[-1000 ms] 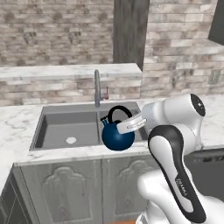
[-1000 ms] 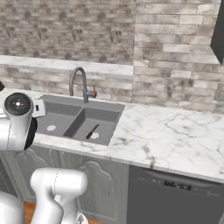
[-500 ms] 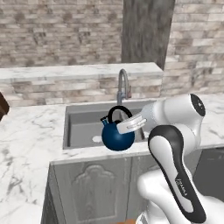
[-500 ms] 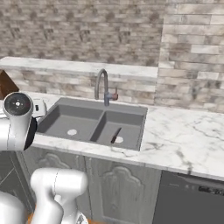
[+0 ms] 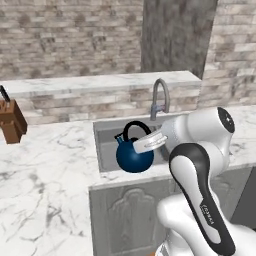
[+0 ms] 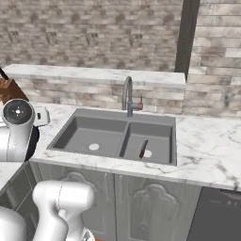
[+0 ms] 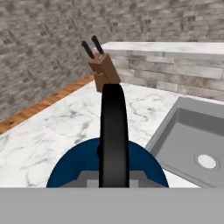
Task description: Open the cabinet, pick the kettle from the cabinet, and place it in the sink.
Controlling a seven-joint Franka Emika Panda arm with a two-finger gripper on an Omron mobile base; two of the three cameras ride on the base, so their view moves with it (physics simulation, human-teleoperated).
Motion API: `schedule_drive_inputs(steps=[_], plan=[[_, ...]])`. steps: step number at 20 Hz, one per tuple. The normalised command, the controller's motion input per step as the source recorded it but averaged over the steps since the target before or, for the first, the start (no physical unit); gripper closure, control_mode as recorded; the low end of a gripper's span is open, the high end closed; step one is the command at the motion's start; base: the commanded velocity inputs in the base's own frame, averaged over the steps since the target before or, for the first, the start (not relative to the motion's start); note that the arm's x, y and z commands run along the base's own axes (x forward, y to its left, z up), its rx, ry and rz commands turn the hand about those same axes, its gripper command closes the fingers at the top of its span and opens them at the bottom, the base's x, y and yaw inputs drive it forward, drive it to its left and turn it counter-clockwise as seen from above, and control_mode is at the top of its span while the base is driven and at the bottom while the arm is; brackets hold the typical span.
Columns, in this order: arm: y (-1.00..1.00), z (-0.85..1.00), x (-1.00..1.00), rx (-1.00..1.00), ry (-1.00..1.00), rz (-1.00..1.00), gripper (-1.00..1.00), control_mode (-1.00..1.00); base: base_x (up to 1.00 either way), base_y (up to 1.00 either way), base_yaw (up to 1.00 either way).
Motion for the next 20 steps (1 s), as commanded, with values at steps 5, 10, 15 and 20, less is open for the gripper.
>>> schedule_drive_inputs(steps=[5,10,15,20], plan=[[0.0,0.0,0.0,0.0,0.0,0.0,1.0,1.0,0.28,0.49,-0.08],[0.0,0.0,0.0,0.0,0.0,0.0,1.0,1.0,0.28,0.37,-0.01],[0.0,0.0,0.0,0.0,0.0,0.0,1.0,1.0,0.04,0.09,0.02],[0.0,0.0,0.0,0.0,0.0,0.0,1.0,1.0,0.0,0.0,0.0]])
